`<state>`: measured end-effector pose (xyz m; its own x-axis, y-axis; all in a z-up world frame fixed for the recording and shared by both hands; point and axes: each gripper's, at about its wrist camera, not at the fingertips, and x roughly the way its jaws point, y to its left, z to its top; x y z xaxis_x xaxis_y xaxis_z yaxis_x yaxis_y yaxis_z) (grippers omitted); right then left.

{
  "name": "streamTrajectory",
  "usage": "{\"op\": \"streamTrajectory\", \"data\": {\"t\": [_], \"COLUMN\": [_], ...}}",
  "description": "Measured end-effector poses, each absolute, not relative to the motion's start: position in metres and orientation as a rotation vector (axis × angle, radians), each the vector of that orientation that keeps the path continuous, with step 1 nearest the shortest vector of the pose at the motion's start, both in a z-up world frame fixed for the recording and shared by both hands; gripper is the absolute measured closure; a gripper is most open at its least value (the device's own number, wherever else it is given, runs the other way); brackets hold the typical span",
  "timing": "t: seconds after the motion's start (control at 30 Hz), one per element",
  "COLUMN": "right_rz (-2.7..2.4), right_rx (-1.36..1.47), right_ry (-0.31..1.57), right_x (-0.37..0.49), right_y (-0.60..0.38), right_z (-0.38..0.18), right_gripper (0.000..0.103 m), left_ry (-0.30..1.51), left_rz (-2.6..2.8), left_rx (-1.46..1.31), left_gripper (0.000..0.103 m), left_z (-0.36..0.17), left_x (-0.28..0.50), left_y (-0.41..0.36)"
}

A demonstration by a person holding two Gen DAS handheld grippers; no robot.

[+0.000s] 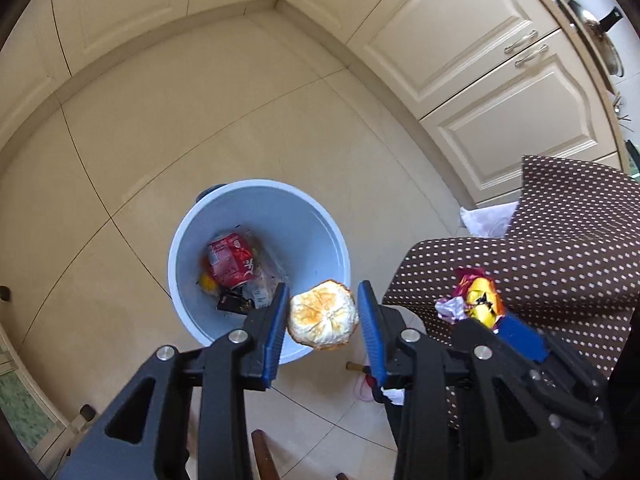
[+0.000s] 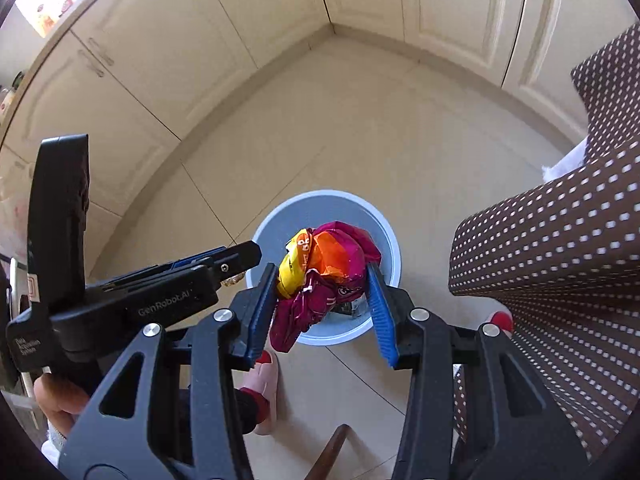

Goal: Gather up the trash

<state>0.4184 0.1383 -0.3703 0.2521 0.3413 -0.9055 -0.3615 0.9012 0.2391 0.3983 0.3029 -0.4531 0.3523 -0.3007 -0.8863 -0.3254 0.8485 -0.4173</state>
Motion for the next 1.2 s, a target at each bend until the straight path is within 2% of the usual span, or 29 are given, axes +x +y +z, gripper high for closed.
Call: {"op": "streamTrajectory", "data": {"t": [0.1,0.23,0.43,1.2], "right_rz": [0.469,0.467,0.476,0.473], "right_rx": [-0.001,0.013,0.023,0.002], "right_ry": [1.249,1.273,1.280,1.274], "right_x": [0.427,0.431,0.431,0.434], "right_y": [0.140,0.138,0.141,0.172], "right_z": [-0.386,-0.398,-0.406,-0.417], "right_gripper": [0.060,0.059,0.059,0.057], "left_ry": [1.254,1.293,1.314,1.304], "left_rz": [0.019,0.032,0.052,0.159], "left_rx": [-0.627,-0.633,-0.603,-0.564], "left_gripper": [0.068,0.054,0.047,0.044], "left_z": [-0.464,-0.478,-0.478,-0.469], "left_x": [0.403,0.405,0.401,0.388], "left_y": [0.305,0.304,0.305,0.338]}}
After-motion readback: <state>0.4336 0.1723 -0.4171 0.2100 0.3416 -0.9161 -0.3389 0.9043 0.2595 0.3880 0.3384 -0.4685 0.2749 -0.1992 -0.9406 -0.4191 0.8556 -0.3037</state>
